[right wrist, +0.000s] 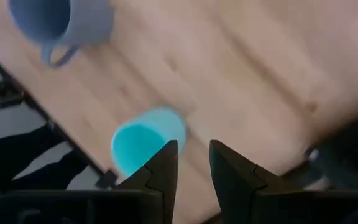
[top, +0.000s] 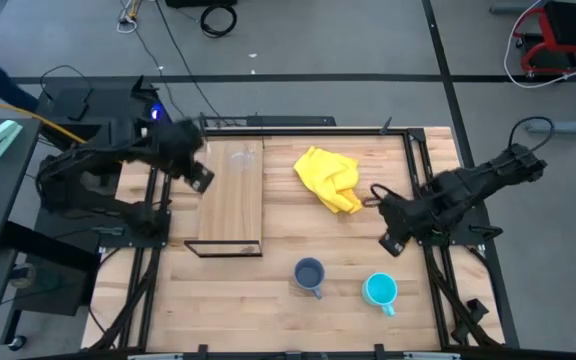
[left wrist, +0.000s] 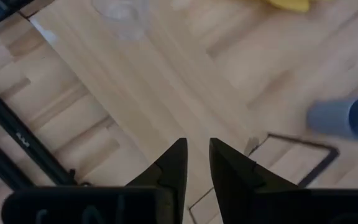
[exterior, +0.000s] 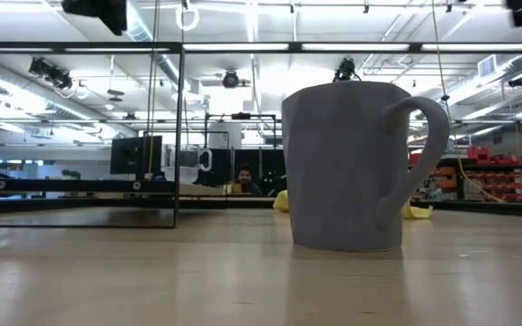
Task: Stack small to large cups/mugs on shelf
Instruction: Put the light blue mug on the shelf
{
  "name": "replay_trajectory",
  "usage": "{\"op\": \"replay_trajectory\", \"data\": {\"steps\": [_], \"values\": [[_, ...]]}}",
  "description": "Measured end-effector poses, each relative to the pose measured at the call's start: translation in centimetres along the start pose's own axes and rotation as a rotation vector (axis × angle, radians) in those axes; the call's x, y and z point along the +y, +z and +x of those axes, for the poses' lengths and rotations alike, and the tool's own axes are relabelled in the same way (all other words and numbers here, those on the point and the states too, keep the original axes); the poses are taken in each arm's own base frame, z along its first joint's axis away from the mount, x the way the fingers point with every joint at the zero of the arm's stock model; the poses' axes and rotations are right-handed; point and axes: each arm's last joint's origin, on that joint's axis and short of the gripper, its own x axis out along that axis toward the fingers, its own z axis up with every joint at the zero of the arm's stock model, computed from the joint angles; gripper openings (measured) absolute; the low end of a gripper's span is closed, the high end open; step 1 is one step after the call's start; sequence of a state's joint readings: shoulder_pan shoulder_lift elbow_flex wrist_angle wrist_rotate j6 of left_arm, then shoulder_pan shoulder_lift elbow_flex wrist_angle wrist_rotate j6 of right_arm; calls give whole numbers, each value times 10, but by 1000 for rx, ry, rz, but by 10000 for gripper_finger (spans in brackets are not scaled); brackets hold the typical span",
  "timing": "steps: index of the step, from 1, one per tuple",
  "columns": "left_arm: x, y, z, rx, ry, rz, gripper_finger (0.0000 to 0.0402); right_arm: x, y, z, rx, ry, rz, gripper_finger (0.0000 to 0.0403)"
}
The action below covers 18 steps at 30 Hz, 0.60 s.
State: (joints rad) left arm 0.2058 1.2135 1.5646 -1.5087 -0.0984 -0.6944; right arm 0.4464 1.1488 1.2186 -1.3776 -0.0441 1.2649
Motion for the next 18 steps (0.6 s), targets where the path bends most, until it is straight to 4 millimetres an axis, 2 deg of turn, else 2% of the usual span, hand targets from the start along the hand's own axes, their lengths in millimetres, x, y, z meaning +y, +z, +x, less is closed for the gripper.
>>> {"op": "replay_trajectory", "data": {"steps": [4, 8, 13, 18], "values": [[-20, -20, -1, 12, 19, 66, 79, 9, -24, 8, 44, -29, 15, 100], [-30, -37, -5, 25, 22, 73, 77, 13, -40, 30, 75, -70, 3, 100], [-41, -53, -9, 17, -4, 65, 69, 21, -45, 65, 94, 8, -16, 103], [-50, -62, -8, -5, 4, 73, 67, 11, -46, 85, 111, -49, -10, 103]]}}
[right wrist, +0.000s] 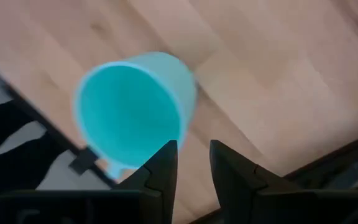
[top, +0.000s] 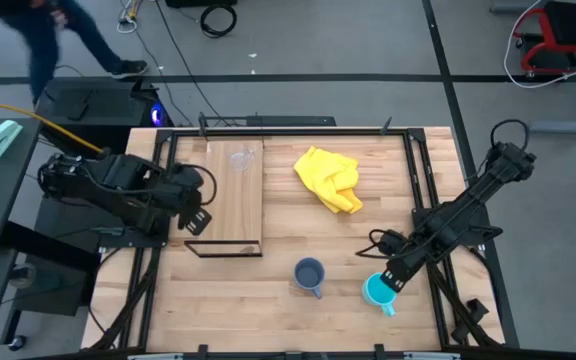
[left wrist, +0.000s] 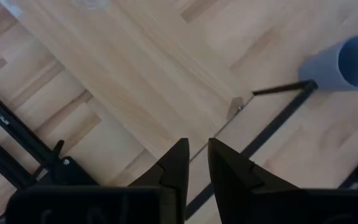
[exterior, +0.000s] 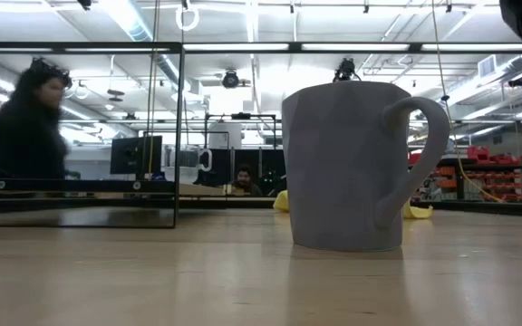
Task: Stack small to large cups/mugs on shelf
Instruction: Put the light blue mug on the shelf
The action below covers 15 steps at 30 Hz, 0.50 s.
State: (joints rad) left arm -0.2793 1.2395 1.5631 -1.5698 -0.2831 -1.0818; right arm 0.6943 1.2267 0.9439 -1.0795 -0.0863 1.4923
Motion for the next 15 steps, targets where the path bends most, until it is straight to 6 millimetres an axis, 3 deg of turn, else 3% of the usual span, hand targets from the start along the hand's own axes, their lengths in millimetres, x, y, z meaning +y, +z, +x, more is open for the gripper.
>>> {"op": "replay_trajectory", "data": {"steps": [15], "values": [[-1, -4, -2, -15, -3, -34, 64, -6, 2, 28, -1, 17, -12, 103]]}}
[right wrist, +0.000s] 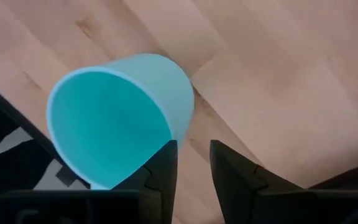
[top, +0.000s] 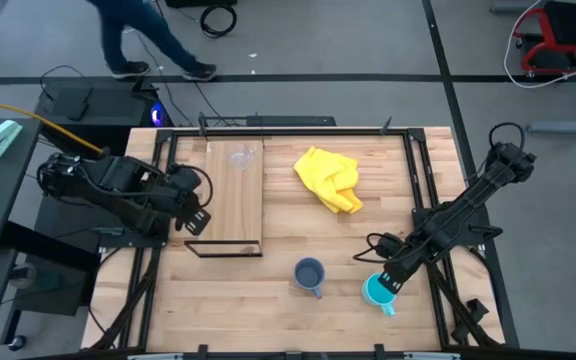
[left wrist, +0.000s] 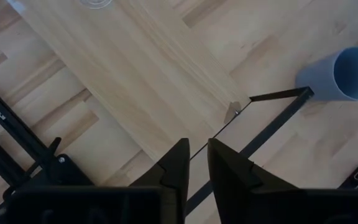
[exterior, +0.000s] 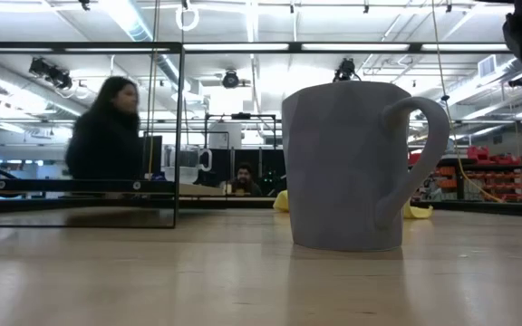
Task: Stack small to large cups/mugs on shelf
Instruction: Put the light blue mug on the shelf
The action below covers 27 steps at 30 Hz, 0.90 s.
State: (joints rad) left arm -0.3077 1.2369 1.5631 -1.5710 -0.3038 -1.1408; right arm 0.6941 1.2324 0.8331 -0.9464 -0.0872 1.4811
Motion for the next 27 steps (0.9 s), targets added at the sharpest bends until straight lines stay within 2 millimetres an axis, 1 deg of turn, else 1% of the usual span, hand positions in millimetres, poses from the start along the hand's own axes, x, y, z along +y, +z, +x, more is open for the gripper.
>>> {"op": "replay_trajectory", "data": {"steps": [5, 8, 14, 21, 27], "values": [[0, 0, 0, 0, 0, 0, 62, 1, 0, 5, -1, 43, -3, 103], [0, 0, 0, 0, 0, 0, 65, 1, 1, 6, -3, 32, -2, 103], [0, 0, 0, 0, 0, -1, 67, 6, 1, 0, -16, 60, 3, 103], [0, 0, 0, -3, 2, -1, 60, 13, 1, -5, -28, 112, 11, 103], [0, 0, 0, -10, 5, -1, 65, 19, 1, 5, -7, 95, 2, 103]]}}
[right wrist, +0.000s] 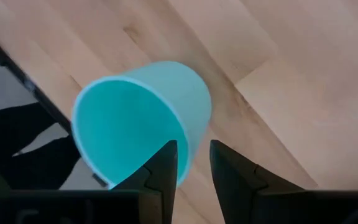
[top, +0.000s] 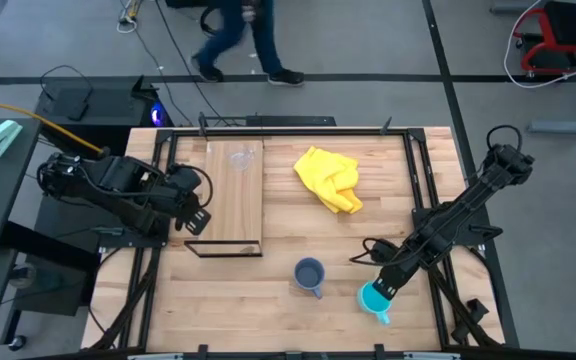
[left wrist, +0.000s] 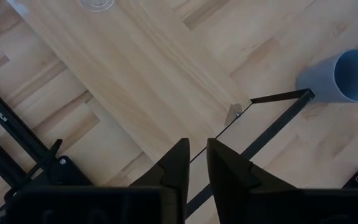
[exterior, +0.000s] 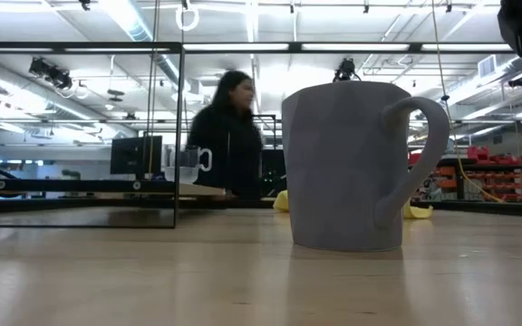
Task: Stack small to large cups/mugs on shelf
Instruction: Put the light blue mug on the shelf
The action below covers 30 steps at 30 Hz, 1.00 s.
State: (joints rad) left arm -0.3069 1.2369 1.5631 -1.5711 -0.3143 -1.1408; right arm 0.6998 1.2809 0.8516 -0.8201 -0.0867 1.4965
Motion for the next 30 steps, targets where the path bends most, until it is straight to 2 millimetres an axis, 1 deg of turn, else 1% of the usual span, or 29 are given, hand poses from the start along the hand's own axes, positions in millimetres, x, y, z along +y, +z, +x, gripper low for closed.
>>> {"op": "replay_trajectory", "data": {"steps": [7, 14, 19, 25, 30], "values": [[0, 0, 0, 0, 0, 1, 62, 7, 0, 14, 25, -10, -24, 103], [0, 0, 0, 0, 0, 1, 55, 8, 1, 27, 29, -61, -22, 97], [0, 0, 0, -4, 2, 2, 59, 9, 2, 29, 30, -70, -19, 69], [0, 0, 0, -7, 3, 4, 53, 9, 2, 29, 30, -69, -27, 12], [0, 0, 0, -7, 3, 12, 48, 8, 4, 28, 27, -70, -37, 12]]}}
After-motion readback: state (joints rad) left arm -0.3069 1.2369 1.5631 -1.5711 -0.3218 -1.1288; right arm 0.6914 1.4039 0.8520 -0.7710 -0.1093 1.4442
